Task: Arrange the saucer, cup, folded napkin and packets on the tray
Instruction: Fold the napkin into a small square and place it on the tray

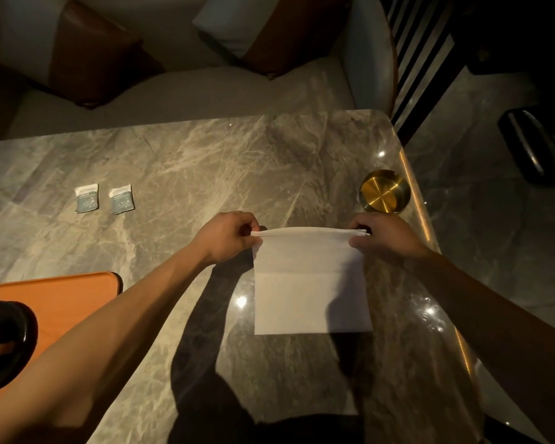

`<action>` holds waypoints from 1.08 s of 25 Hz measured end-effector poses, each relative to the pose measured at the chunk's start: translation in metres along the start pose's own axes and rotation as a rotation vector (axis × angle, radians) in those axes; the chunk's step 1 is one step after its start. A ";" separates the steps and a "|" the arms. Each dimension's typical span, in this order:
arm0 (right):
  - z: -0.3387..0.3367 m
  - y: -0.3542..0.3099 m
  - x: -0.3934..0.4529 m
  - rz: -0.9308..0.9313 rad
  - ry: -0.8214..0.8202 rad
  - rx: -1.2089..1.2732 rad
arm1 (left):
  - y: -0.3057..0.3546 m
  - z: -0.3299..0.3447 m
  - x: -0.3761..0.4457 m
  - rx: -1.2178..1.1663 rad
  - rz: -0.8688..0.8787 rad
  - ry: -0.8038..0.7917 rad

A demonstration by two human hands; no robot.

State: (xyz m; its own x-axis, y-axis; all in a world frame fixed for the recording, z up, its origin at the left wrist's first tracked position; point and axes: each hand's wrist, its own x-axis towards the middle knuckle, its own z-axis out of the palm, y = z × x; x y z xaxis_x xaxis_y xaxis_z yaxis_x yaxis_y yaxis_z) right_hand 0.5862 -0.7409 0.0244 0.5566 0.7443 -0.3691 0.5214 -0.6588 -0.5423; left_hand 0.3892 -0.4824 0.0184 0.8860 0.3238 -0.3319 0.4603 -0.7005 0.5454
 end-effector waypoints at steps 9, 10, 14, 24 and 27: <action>-0.005 -0.001 -0.053 -0.084 0.003 0.094 | 0.013 0.011 -0.071 0.035 0.153 0.154; -0.005 -0.001 -0.061 -0.124 0.016 0.100 | 0.013 0.014 -0.079 0.042 0.178 0.170; 0.007 0.007 -0.088 -0.213 0.063 0.046 | 0.014 0.032 -0.106 0.114 0.244 0.185; 0.071 0.031 -0.127 -0.254 0.111 -0.184 | -0.003 0.071 -0.133 0.275 0.183 0.111; 0.082 0.036 -0.127 -0.248 0.102 -0.193 | -0.004 0.078 -0.133 0.348 0.213 0.075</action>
State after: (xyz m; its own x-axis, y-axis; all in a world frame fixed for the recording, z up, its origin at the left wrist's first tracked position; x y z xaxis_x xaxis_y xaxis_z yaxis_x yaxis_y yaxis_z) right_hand 0.4810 -0.8501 -0.0095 0.4541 0.8763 -0.1607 0.7569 -0.4746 -0.4493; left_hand 0.2648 -0.5724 0.0000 0.9670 0.1849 -0.1752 0.2312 -0.9258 0.2991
